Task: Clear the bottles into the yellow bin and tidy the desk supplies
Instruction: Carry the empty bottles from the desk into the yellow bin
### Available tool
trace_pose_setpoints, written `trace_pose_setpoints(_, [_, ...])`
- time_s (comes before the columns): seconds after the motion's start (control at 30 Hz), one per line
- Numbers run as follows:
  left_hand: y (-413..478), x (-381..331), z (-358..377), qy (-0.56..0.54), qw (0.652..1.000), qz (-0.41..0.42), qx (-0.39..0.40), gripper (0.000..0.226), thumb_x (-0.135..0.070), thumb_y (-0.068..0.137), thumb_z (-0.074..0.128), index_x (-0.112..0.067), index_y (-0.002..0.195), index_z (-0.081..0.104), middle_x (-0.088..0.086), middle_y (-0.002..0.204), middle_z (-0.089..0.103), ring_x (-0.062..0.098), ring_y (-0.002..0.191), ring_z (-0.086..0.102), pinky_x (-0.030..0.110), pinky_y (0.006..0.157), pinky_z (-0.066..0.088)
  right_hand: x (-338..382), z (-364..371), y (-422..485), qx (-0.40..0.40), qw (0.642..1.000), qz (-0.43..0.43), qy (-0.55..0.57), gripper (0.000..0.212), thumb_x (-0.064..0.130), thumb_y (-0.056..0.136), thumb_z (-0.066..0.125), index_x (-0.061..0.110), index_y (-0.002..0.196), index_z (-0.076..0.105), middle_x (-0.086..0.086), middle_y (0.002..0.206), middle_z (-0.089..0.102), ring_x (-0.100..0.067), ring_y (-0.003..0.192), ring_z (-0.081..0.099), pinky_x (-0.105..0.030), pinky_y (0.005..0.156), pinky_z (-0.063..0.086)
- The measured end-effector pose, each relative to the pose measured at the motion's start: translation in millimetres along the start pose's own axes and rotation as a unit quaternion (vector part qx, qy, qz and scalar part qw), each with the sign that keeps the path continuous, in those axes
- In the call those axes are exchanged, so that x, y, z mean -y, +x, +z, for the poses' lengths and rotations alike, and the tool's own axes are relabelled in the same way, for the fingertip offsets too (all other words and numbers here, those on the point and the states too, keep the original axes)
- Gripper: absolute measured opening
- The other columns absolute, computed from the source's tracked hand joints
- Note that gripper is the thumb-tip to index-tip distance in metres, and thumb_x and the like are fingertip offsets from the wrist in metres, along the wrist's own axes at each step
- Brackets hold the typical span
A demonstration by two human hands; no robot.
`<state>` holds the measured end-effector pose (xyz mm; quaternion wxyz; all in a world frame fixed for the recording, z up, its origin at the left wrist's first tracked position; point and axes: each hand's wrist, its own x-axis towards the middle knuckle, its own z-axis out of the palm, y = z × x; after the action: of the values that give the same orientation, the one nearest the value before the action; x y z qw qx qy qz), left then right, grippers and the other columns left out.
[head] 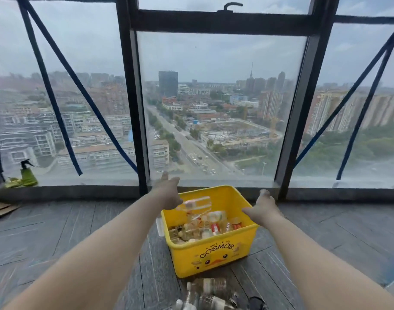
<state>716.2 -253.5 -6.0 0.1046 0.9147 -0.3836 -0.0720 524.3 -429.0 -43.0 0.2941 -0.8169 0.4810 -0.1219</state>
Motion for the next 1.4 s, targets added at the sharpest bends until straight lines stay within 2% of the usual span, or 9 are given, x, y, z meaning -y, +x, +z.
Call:
trace_pose_setpoints(0.07, [-7, -4, 6, -0.026, 1.0, 0.009, -0.01, 0.076, -0.029, 0.09, 0.061, -0.019, 0.15, 0.017, 0.01, 0.159, -0.001, 0.028, 0.144, 0.017, 0.036, 0.112, 0.028, -10, -7, -5, 0.008, 1.0, -0.005, -0.022, 0.075, 0.032, 0.086, 0.062, 0.006, 0.143, 0.02, -0.017, 0.143, 0.037, -0.034, 0.119, 0.049, -0.04, 0.091, 0.047])
trace_pose_setpoints(0.13, [-20, -12, 5, -0.049, 0.998, 0.03, -0.023, 0.072, -0.03, 0.091, 0.059, -0.016, 0.15, 0.021, 0.01, 0.159, 0.006, 0.027, 0.145, 0.017, 0.036, 0.114, 0.024, -16, -20, -18, 0.025, 0.999, -0.012, -0.042, 0.073, 0.034, 0.087, 0.062, 0.006, 0.142, 0.024, -0.016, 0.141, 0.041, -0.032, 0.118, 0.05, -0.039, 0.088, 0.048])
trace_pose_setpoints(0.27, [-64, -46, -4, -0.085, 0.991, 0.095, -0.032, 0.063, -0.03, 0.091, 0.058, -0.015, 0.146, 0.031, 0.005, 0.155, 0.024, 0.021, 0.142, 0.024, 0.034, 0.113, 0.024, -24, -59, -65, 0.025, 0.994, -0.05, -0.096, 0.069, 0.04, 0.087, 0.061, 0.01, 0.142, 0.031, -0.013, 0.14, 0.043, -0.03, 0.124, 0.045, -0.04, 0.098, 0.044])
trace_pose_setpoints(0.43, [-149, -113, -9, -0.097, 0.974, 0.204, -0.018, 0.058, -0.033, 0.089, 0.06, -0.021, 0.142, 0.037, 0.002, 0.149, 0.034, 0.02, 0.133, 0.037, 0.033, 0.106, 0.034, -63, -121, -162, -0.038, 0.991, -0.065, -0.112, 0.064, 0.043, 0.087, 0.059, 0.015, 0.14, 0.038, -0.008, 0.143, 0.041, -0.03, 0.133, 0.032, -0.042, 0.107, 0.033])
trace_pose_setpoints(0.67, [-285, -228, -5, -0.102, 0.934, 0.343, 0.0, 0.057, -0.035, 0.087, 0.063, -0.02, 0.138, 0.043, 0.006, 0.141, 0.044, 0.024, 0.128, 0.042, 0.032, 0.106, 0.034, -151, -213, -329, -0.135, 0.983, 0.002, -0.124, 0.081, 0.046, 0.083, 0.061, 0.025, 0.148, 0.018, -0.01, 0.15, 0.03, -0.033, 0.136, 0.027, -0.044, 0.109, 0.029])
trace_pose_setpoints(0.77, [-346, -279, 6, -0.123, 0.911, 0.395, 0.004, 0.057, -0.035, 0.086, 0.063, -0.02, 0.138, 0.043, 0.005, 0.142, 0.043, 0.023, 0.128, 0.043, 0.032, 0.106, 0.035, -194, -251, -405, -0.165, 0.976, 0.046, -0.133, 0.077, 0.044, 0.086, 0.06, 0.023, 0.149, 0.021, -0.006, 0.153, 0.025, -0.031, 0.139, 0.023, -0.041, 0.111, 0.026])
trace_pose_setpoints(0.87, [-415, -329, 22, -0.138, 0.884, 0.447, 0.015, 0.057, -0.032, 0.087, 0.063, -0.018, 0.139, 0.042, 0.006, 0.144, 0.039, 0.022, 0.13, 0.04, 0.03, 0.107, 0.032, -240, -283, -482, -0.204, 0.963, 0.091, -0.15, 0.072, 0.044, 0.087, 0.059, 0.021, 0.147, 0.027, -0.007, 0.15, 0.033, -0.029, 0.136, 0.03, -0.039, 0.108, 0.03])
trace_pose_setpoints(1.0, [-499, -379, 41, -0.135, 0.861, 0.488, 0.049, 0.062, -0.036, 0.088, 0.062, -0.02, 0.142, 0.037, 0.007, 0.148, 0.034, 0.024, 0.132, 0.038, 0.03, 0.106, 0.033, -289, -311, -580, -0.234, 0.949, 0.149, -0.147, 0.071, 0.043, 0.089, 0.059, 0.017, 0.147, 0.027, -0.007, 0.151, 0.03, -0.029, 0.137, 0.027, -0.039, 0.109, 0.029])
trace_pose_setpoints(1.4, [-749, -484, 85, -0.142, 0.789, 0.587, 0.111, 0.066, -0.041, 0.087, 0.06, -0.02, 0.144, 0.034, 0.005, 0.149, 0.032, 0.024, 0.134, 0.036, 0.033, 0.108, 0.033, -424, -366, -875, -0.315, 0.883, 0.309, -0.157, 0.072, 0.044, 0.085, 0.062, 0.019, 0.144, 0.03, -0.005, 0.149, 0.033, -0.029, 0.136, 0.031, -0.036, 0.109, 0.031])
